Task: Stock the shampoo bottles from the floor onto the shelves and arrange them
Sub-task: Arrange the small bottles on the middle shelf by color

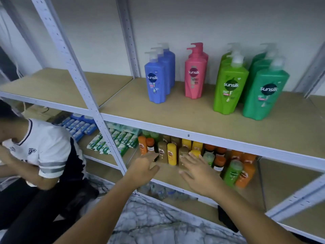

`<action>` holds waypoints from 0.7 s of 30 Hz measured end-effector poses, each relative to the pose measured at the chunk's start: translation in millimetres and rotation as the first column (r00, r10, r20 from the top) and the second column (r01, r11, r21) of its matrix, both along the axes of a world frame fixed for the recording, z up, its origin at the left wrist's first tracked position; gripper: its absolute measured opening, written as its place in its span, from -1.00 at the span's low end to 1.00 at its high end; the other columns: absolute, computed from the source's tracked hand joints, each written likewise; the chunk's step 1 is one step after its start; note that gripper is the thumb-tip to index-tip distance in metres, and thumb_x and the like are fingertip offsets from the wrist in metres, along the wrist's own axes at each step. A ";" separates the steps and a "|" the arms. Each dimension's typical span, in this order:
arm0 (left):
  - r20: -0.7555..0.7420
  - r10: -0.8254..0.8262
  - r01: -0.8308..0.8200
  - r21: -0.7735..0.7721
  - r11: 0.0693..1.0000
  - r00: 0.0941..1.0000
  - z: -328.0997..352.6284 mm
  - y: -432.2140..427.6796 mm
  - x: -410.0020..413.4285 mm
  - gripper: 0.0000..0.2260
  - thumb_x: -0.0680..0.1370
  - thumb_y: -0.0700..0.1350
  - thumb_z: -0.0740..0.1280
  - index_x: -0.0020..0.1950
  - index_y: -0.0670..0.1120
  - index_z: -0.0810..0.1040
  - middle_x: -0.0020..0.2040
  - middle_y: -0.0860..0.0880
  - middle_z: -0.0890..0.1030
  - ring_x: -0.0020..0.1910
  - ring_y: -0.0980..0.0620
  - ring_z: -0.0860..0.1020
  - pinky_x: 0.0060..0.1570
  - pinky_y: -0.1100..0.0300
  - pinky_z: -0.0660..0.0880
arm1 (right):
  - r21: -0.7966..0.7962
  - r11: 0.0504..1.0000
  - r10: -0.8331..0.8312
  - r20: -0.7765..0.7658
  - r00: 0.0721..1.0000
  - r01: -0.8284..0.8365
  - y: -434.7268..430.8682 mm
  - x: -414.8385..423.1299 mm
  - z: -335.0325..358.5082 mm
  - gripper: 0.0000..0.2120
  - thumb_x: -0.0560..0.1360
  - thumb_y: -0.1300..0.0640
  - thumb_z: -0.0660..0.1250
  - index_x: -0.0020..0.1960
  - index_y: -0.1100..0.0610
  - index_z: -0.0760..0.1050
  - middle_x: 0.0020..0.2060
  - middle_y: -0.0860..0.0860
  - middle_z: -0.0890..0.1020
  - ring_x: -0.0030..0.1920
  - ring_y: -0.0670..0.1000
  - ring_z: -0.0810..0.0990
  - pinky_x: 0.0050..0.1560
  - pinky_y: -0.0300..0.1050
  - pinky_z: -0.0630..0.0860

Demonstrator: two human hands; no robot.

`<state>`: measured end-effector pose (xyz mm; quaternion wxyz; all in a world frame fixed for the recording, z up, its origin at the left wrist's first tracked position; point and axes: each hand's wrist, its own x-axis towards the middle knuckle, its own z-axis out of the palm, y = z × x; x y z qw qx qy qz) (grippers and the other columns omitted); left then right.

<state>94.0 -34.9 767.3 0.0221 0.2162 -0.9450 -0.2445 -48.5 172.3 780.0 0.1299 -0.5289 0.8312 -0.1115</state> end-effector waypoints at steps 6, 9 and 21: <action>0.231 -0.056 0.030 0.115 0.993 0.971 -52.6 -10.1 19.0 -0.51 0.66 0.09 0.26 0.55 -0.06 0.34 0.51 -0.02 0.40 0.39 -0.02 0.46 0.29 0.20 0.36 | 0.093 0.988 -0.139 0.164 0.977 0.125 9.6 29.3 -62.9 -0.45 0.68 -0.12 0.07 0.59 0.10 0.17 0.57 0.00 0.23 0.57 0.03 0.14 0.52 -0.16 0.05; 0.343 -0.149 0.101 0.154 0.983 0.927 -85.1 -22.3 27.6 -0.61 0.67 0.00 0.24 0.45 -0.14 0.40 0.36 -0.11 0.51 0.24 -0.11 0.52 0.07 0.18 0.42 | 0.209 0.962 -0.218 0.186 0.958 0.178 -0.7 46.0 -94.2 -0.46 0.69 -0.10 0.05 0.58 0.15 0.17 0.56 0.06 0.26 0.54 0.08 0.20 0.52 -0.06 0.14; 0.473 -0.385 0.240 0.339 0.910 0.793 -188.2 -45.2 66.4 -0.41 0.69 0.08 0.20 0.64 -0.11 0.10 0.61 -0.11 0.22 0.54 -0.10 0.29 0.42 0.10 0.31 | 0.529 0.760 -0.568 0.260 0.781 0.377 1.3 136.5 -178.2 -0.42 0.69 -0.15 -0.01 0.61 0.12 0.08 0.57 0.06 0.23 0.54 0.10 0.21 0.51 0.09 0.19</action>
